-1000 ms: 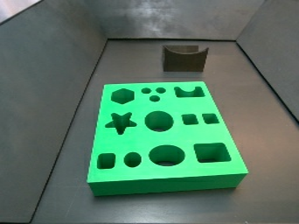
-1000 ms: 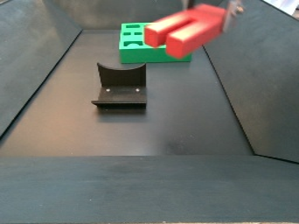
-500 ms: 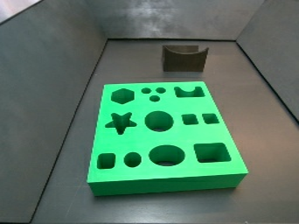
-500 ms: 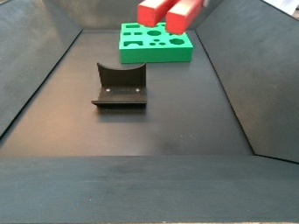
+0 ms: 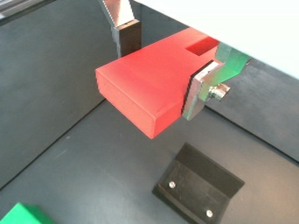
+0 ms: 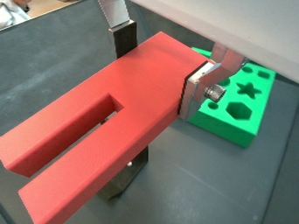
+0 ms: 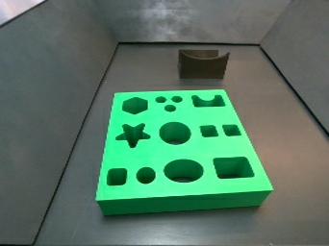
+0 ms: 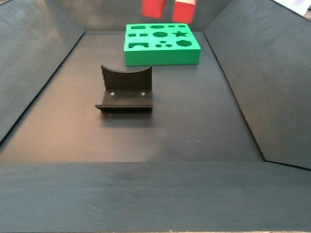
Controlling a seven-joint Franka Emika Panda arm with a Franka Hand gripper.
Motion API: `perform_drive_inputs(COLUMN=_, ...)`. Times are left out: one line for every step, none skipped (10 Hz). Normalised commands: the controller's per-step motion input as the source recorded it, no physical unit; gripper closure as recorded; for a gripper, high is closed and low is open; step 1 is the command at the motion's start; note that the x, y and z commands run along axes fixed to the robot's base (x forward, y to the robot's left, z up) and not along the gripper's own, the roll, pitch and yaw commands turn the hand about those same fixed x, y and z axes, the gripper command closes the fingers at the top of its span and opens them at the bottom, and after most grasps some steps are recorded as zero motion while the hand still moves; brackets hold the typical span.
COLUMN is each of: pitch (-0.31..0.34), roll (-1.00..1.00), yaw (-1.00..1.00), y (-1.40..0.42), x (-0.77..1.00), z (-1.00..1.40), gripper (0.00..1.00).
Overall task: Pick up the double-square object. Move up. Place the double-square object on the fixture. Regrasp the double-square object. Move to above the board. Insert the double-square object.
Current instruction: Place the double-square object on the fixture.
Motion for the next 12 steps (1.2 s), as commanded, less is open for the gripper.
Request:
perform_drive_inputs(pitch=0.174, roll=-0.14, yaw=0.08, y=-0.13, x=1.00, z=0.11, gripper=1.00)
perform_drive_inputs(pitch=0.149, roll=-1.00, yaw=0.15, y=-0.41, x=1.00, z=-0.78, gripper=1.00)
perform_drive_inputs(pitch=0.142, roll=-1.00, yaw=0.14, y=-0.37, x=1.00, z=-0.82, gripper=1.00)
perform_drive_inputs(pitch=0.138, roll=-1.00, yaw=0.12, y=-0.27, x=1.00, z=-0.72, gripper=1.00)
perform_drive_inputs(pitch=0.136, roll=-1.00, yaw=0.11, y=-0.18, x=1.00, z=-0.57, gripper=1.00)
perform_drive_inputs(pitch=0.139, roll=-1.00, yaw=0.09, y=-0.13, x=1.00, z=-0.44, gripper=1.00)
perform_drive_inputs(pitch=0.148, roll=-1.00, yaw=0.08, y=-0.09, x=1.00, z=-0.29, gripper=1.00)
perform_drive_inputs(pitch=0.168, roll=-1.00, yaw=0.06, y=-0.04, x=0.93, z=-0.18, gripper=1.00)
perform_drive_inputs(pitch=0.188, roll=-1.00, yaw=0.04, y=0.00, x=0.80, z=-0.11, gripper=1.00)
perform_drive_inputs(pitch=0.198, roll=-1.00, yaw=0.02, y=0.02, x=0.72, z=-0.08, gripper=1.00)
perform_drive_inputs(pitch=0.210, roll=-1.00, yaw=-0.01, y=0.03, x=0.64, z=-0.05, gripper=1.00)
perform_drive_inputs(pitch=0.223, roll=-1.00, yaw=-0.04, y=0.03, x=0.56, z=-0.04, gripper=1.00)
